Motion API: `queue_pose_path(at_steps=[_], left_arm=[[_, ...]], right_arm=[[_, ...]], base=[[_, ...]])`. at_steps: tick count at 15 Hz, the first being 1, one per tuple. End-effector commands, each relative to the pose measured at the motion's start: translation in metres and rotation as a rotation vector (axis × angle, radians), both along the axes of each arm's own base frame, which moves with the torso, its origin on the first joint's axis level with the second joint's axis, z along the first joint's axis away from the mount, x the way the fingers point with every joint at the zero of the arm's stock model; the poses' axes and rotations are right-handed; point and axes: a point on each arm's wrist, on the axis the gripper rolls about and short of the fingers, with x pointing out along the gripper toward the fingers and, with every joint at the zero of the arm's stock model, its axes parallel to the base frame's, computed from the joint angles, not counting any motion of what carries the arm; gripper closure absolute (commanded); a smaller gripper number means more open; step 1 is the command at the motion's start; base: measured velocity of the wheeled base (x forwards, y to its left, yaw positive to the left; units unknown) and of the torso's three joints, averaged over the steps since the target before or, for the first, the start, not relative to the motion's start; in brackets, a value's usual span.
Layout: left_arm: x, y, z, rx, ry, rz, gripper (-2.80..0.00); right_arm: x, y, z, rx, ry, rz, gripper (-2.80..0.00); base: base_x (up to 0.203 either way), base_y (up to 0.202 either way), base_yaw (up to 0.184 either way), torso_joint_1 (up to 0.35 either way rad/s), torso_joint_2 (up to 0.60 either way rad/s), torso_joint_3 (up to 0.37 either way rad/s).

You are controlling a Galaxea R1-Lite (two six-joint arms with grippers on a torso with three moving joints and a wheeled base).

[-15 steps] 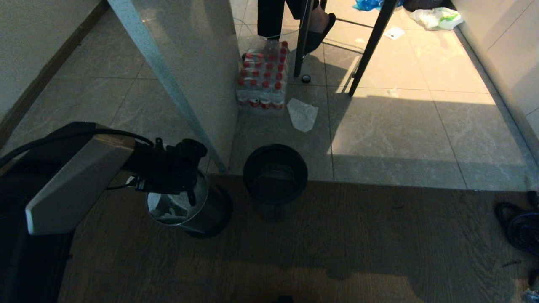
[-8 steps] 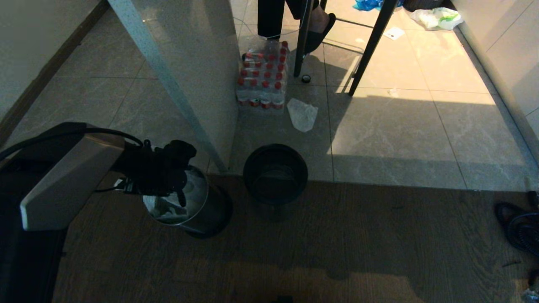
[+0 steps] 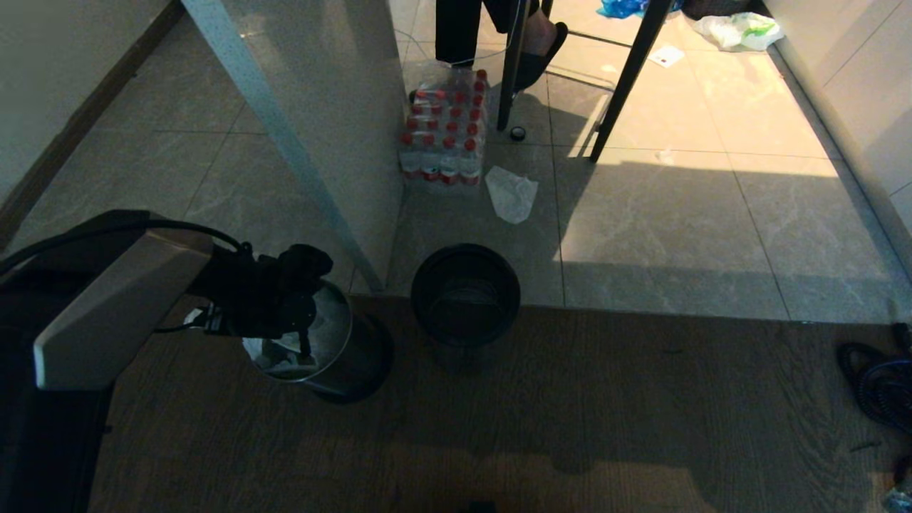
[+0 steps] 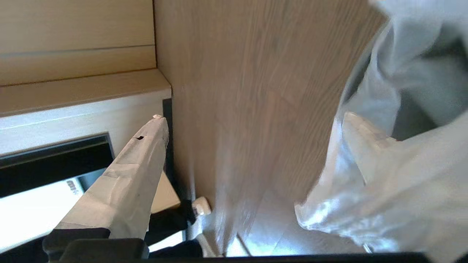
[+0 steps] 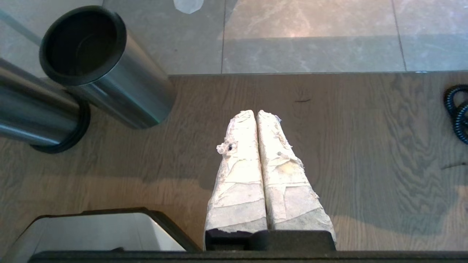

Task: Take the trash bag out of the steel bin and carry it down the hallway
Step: Pick up the trash bag

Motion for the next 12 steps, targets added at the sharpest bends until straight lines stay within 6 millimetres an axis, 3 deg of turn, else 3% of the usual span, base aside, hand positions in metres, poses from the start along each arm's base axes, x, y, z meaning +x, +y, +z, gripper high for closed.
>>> queue_pose_path(at_steps=[1, 6, 12], left_arm=[[0.004, 0.002, 0.004, 0.003, -0.022, 0.01, -2.8], [0.016, 0.007, 0.021, 0.001, -0.104, 0.033, -2.8], [0.019, 0.017, 0.023, 0.01, -0.109, 0.059, -2.8]], right_arm=[[0.0, 0.0, 0.0, 0.0, -0.001, -0.001, 0.0], [0.0, 0.0, 0.0, 0.0, -0.001, -0.001, 0.0], [0.0, 0.0, 0.0, 0.0, -0.001, -0.001, 0.0]], base=[[0.0, 0.0, 0.0, 0.0, 0.0, 0.0], [0.0, 0.0, 0.0, 0.0, 0.0, 0.0], [0.0, 0.0, 0.0, 0.0, 0.0, 0.0]])
